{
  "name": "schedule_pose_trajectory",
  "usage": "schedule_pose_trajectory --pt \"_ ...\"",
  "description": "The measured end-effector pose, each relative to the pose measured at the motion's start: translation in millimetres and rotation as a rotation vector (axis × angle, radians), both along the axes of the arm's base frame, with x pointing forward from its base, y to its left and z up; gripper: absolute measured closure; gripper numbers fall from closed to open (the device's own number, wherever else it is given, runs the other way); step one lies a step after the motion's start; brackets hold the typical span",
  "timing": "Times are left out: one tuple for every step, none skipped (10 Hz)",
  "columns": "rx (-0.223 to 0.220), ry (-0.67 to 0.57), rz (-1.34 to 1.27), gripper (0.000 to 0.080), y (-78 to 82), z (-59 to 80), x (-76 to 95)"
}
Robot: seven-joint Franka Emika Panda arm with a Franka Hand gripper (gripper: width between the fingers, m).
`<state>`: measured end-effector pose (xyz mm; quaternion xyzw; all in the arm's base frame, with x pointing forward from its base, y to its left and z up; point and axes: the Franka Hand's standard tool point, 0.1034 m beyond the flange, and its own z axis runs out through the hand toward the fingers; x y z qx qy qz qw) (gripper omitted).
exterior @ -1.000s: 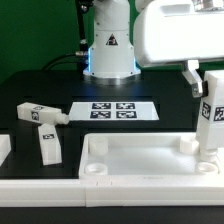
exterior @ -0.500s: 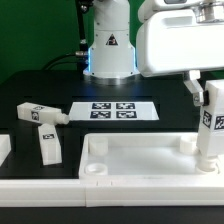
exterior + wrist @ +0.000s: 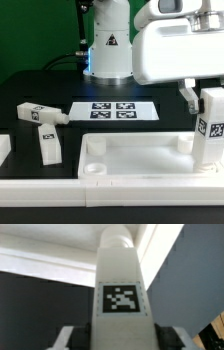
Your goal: Assemble desk
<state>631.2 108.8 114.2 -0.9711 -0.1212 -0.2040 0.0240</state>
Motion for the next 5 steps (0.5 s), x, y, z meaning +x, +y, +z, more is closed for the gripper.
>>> schedule_pose_trajectory --pt "-0.004 0.002 0.007 0.0515 -0.3 -1.6 -0.5" --pt "-0.005 0.001 0.010 0.0515 -0.3 -4.7 -1.2" --pt "-0.004 -0.033 0.013 0.0515 0.7 -5.2 1.2" --pt "-0.002 -0.061 0.014 0.0515 1.6 -5.1 2.4" --pt "-0.002 -0.059 0.014 0.0515 1.6 -5.0 2.3"
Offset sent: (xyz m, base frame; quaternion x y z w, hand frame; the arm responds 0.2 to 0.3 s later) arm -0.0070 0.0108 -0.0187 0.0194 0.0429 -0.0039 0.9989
